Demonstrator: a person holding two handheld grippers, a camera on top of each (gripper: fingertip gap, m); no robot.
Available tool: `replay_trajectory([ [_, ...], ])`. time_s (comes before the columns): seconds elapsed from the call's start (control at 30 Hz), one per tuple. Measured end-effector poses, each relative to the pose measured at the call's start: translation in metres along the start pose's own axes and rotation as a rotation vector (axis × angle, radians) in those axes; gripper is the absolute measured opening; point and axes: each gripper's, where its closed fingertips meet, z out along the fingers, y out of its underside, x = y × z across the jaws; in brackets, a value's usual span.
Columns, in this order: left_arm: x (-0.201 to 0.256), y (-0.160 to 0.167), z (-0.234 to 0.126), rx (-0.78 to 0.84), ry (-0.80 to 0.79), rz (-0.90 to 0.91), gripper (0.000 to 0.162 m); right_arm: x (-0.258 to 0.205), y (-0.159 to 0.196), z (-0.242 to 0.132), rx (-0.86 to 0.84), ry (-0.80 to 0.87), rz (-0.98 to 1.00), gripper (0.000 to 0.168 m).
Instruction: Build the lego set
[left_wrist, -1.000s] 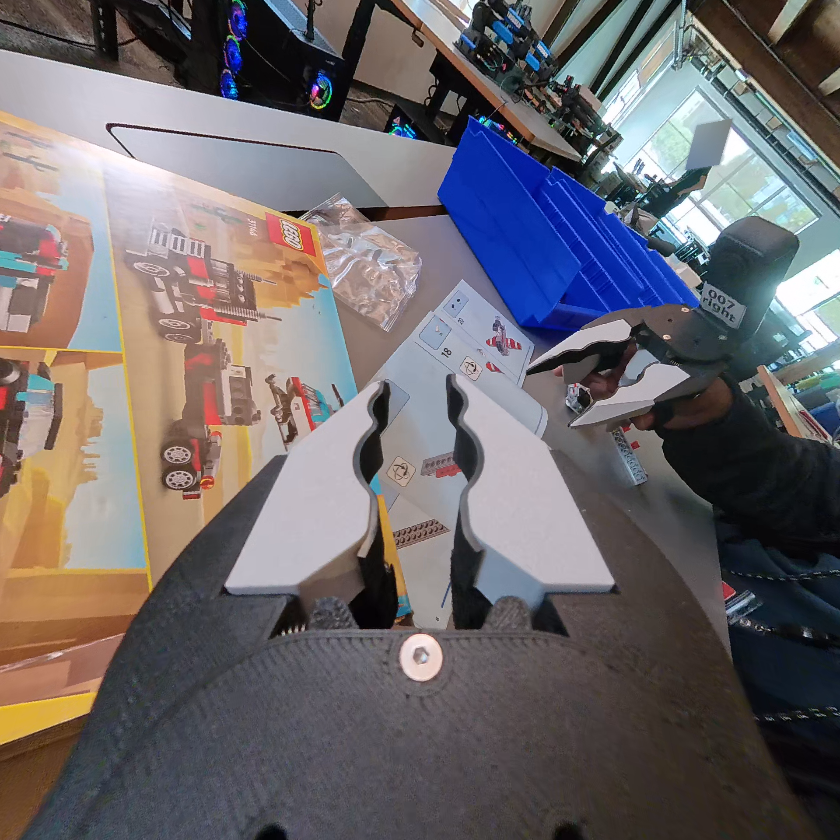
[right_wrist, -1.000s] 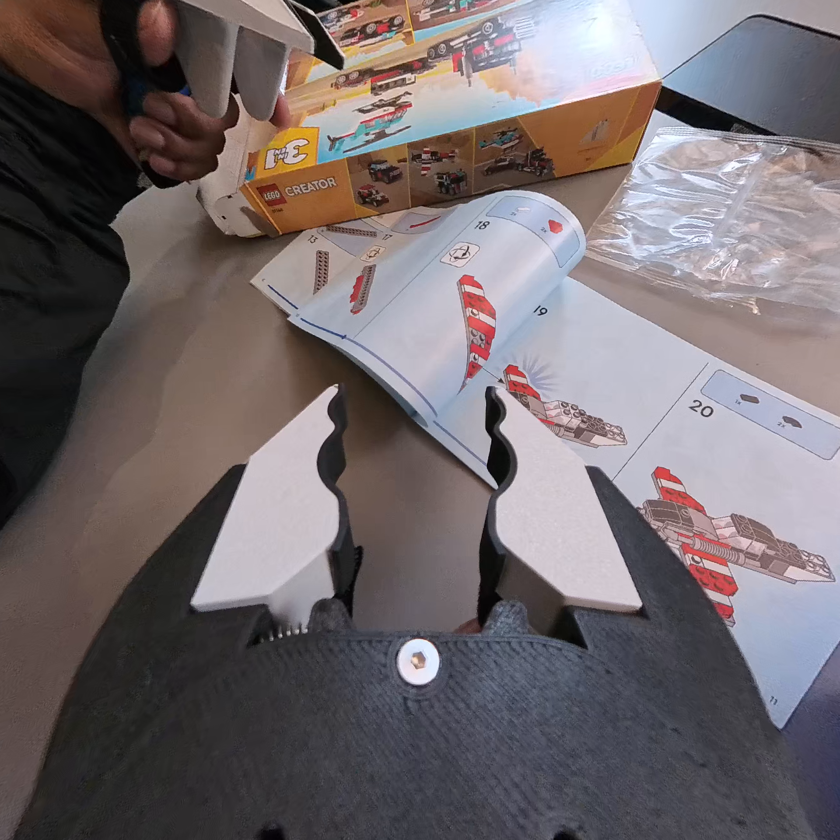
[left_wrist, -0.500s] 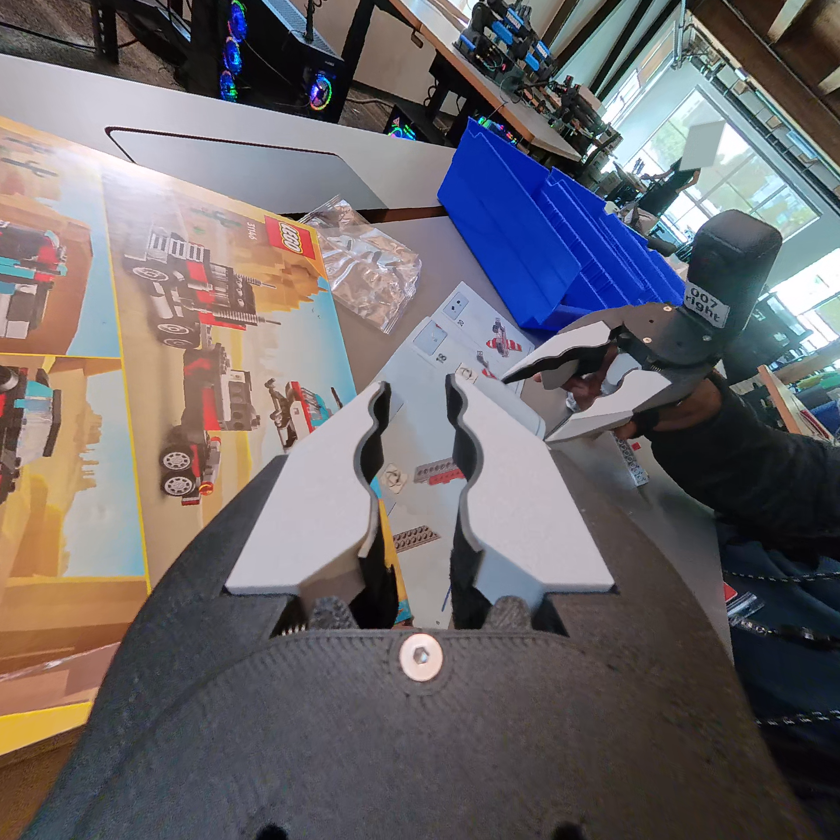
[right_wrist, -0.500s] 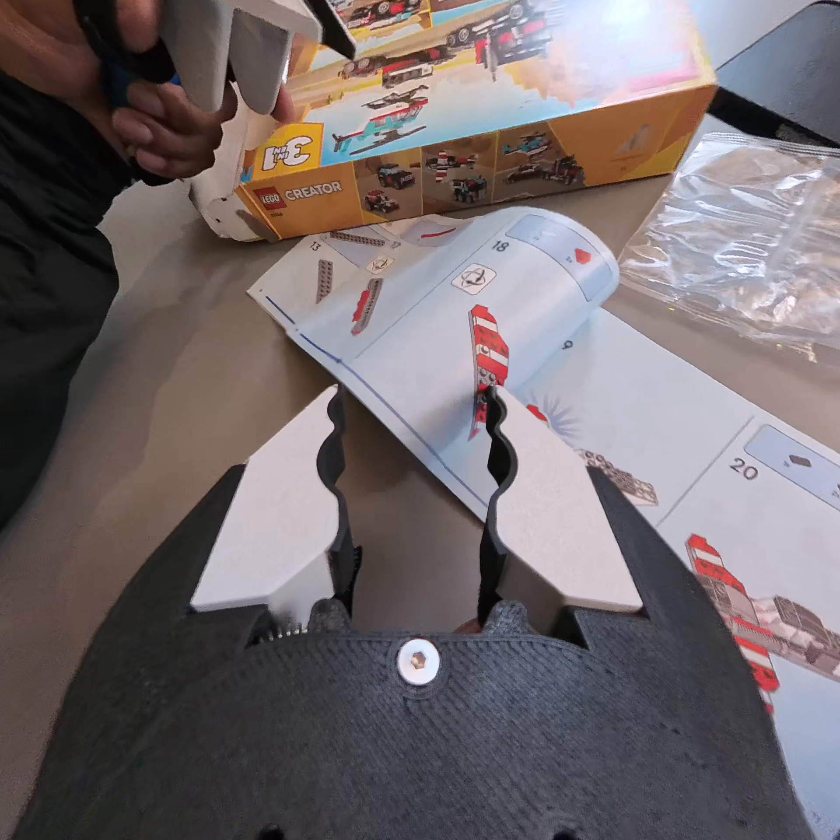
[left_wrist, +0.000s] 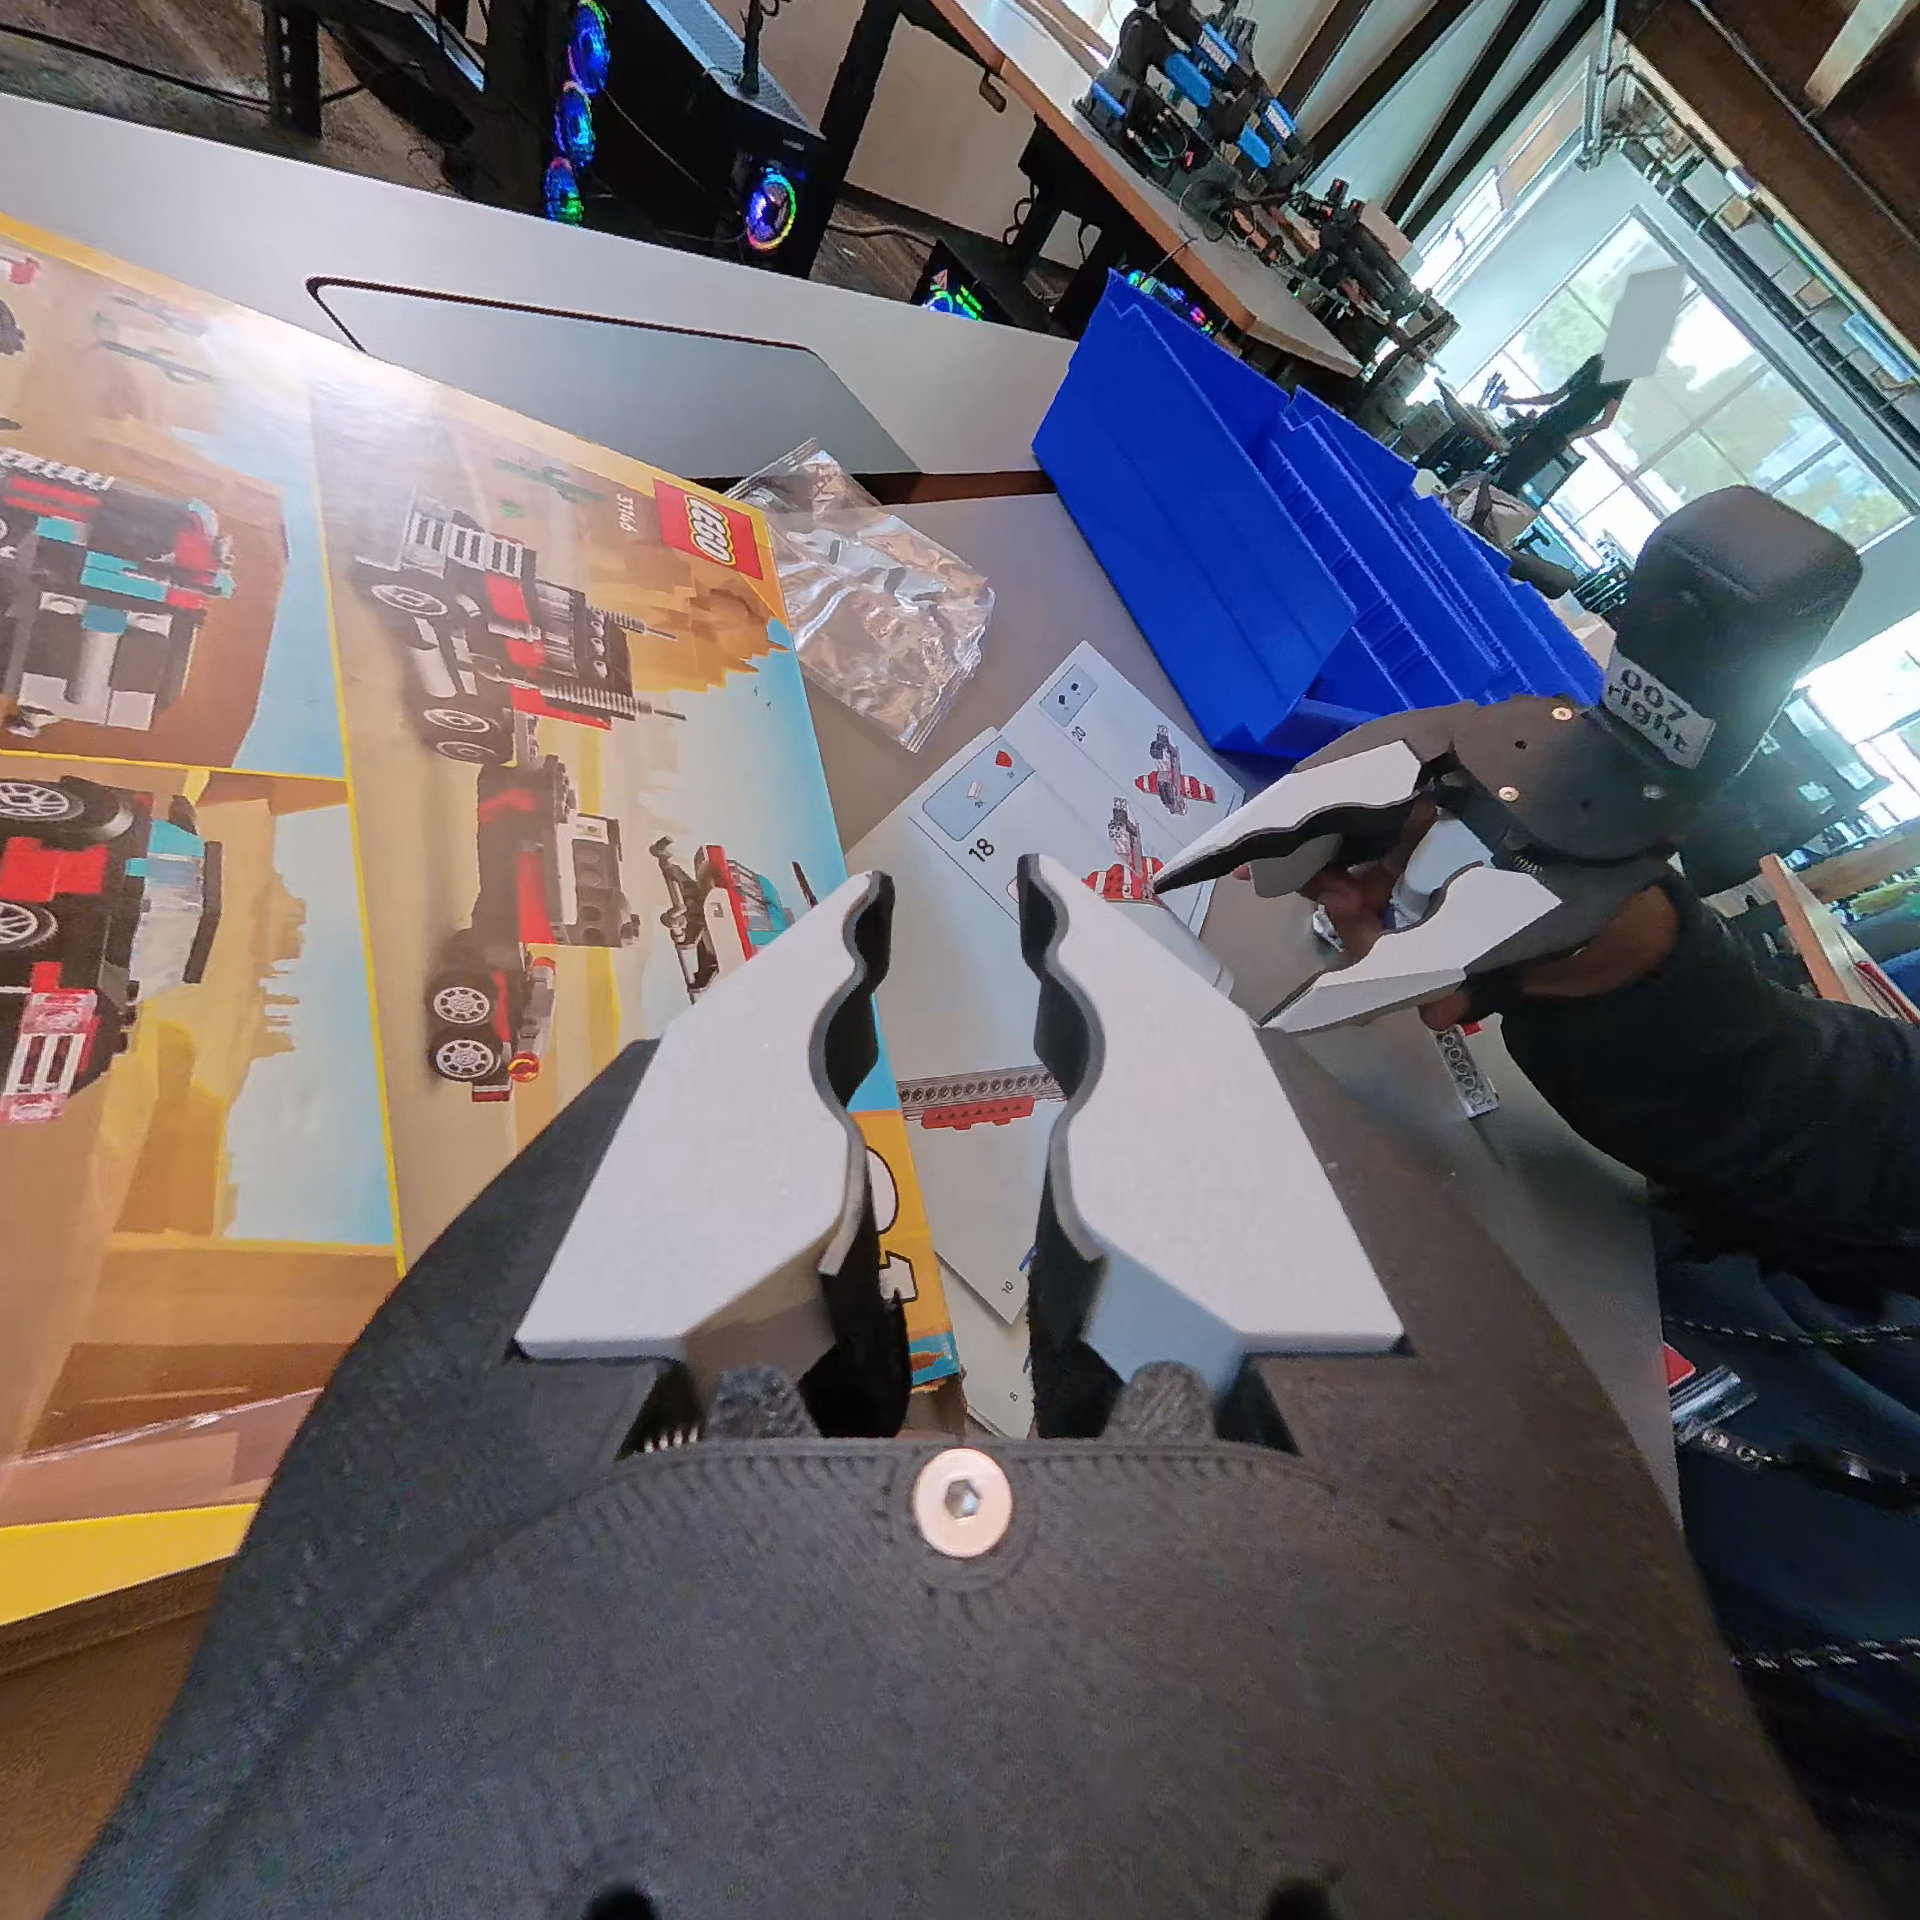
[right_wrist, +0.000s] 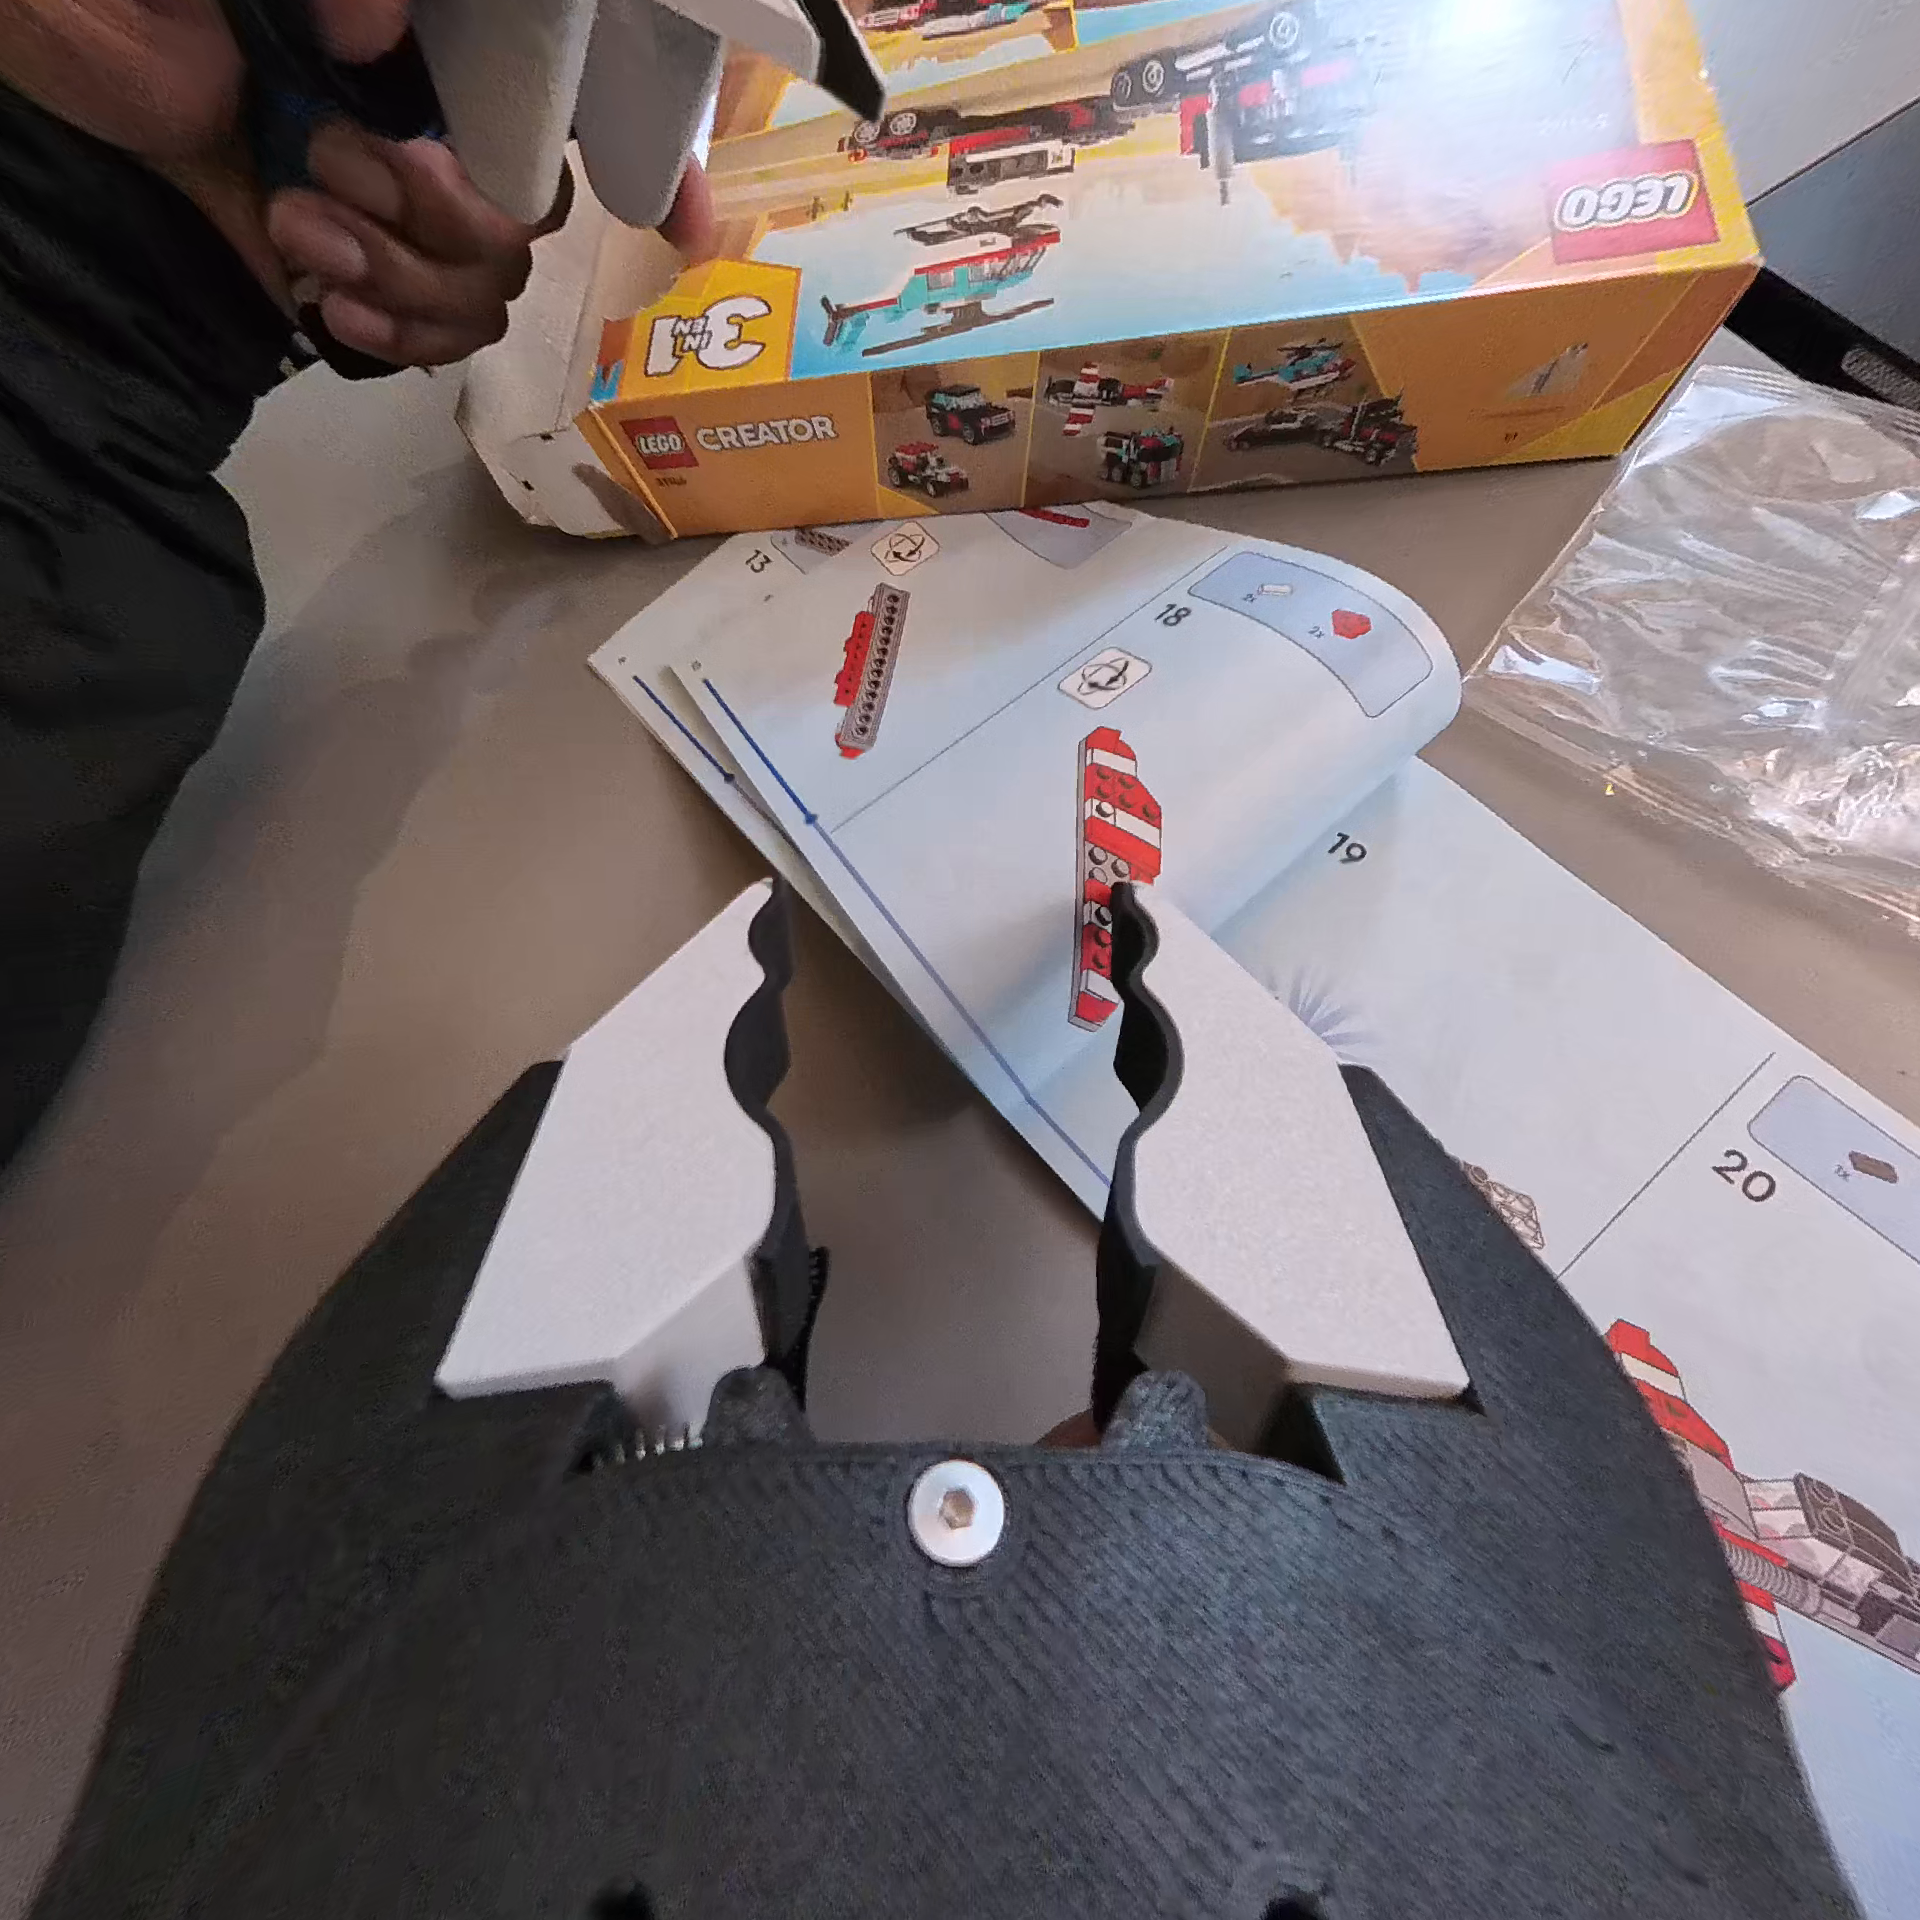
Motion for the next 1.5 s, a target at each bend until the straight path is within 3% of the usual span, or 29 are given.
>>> replay_trajectory([
  [0.33,-0.001,0.005,0.002,-0.029,-0.006,-0.006,0.025,-0.006,0.019,0.003,-0.077,-0.017,-0.034,0.062],
  [0.7,-0.005,0.014,0.004,-0.079,-0.025,-0.011,0.022,-0.012,-0.008,0.001,-0.005,-0.023,-0.109,0.062],
  [1.0,-0.014,0.012,0.002,-0.062,-0.059,-0.019,0.019,-0.010,0.004,0.017,-0.092,0.006,-0.147,0.062],
  [1.5,-0.017,0.006,0.001,-0.040,-0.090,0.013,0.019,-0.018,0.001,0.016,-0.077,-0.015,-0.162,0.062],
])
